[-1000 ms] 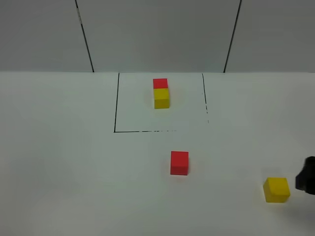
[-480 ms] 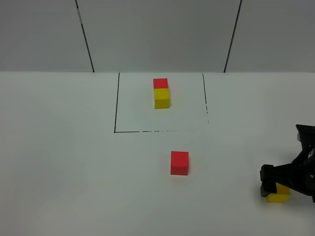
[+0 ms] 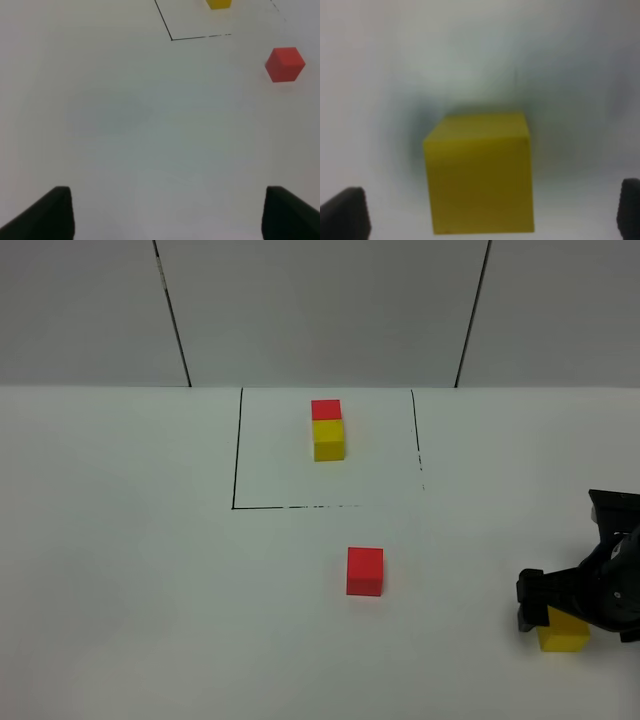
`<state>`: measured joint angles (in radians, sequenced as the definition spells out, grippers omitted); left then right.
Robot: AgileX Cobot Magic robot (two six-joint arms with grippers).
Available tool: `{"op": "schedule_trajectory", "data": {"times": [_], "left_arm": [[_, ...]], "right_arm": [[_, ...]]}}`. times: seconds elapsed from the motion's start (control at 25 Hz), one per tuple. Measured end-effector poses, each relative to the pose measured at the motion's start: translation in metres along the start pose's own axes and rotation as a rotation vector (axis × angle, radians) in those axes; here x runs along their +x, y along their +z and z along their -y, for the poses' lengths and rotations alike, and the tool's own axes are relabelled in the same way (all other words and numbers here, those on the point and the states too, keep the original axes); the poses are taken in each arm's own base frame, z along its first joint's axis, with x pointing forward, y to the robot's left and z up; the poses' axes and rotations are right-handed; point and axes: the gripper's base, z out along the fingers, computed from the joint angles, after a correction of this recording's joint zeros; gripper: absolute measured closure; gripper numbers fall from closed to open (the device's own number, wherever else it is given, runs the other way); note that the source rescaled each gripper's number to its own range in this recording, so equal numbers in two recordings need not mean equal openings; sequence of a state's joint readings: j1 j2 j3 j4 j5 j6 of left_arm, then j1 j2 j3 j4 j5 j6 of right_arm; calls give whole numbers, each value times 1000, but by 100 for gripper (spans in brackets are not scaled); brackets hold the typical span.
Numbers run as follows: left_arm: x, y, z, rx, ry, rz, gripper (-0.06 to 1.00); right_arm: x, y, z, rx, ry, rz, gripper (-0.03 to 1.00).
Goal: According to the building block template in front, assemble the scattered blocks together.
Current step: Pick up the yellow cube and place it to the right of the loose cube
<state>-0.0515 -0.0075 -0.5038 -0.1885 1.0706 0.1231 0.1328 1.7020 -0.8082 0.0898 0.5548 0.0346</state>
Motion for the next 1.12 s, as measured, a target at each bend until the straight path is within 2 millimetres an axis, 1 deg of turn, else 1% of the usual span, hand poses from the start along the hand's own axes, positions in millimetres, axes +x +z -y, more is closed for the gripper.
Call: {"op": "schedule_trajectory", "data": {"times": [0.2,0.4,0.48,0.56,0.84,0.96,1.04,1.08,1.12], "left_arm": [[0,0,0,0,0,0,26],[0,0,0,0,0,0,26],[0,0,0,0,0,0,26],[0,0,0,0,0,0,26],[0,0,0,0,-2,0,26],[0,0,0,0,-2,0,26],[0,0,0,0,-2,0,26],[0,0,0,0,-2,0,26],[0,0,0,0,-2,0,26]], "right_arm": [[1,19,1,7,2,-43,-3],[2,29,2,11,4,-62,-3],[1,30,2,11,4,-56,0],[1,31,2,11,4,-57,6],[1,36,3,18,-3,-73,43],[0,39,4,26,-14,-85,62],[-1,39,4,25,-17,-77,80],[-1,39,4,22,-16,-70,92],[-2,40,3,19,-11,-67,97]]}}
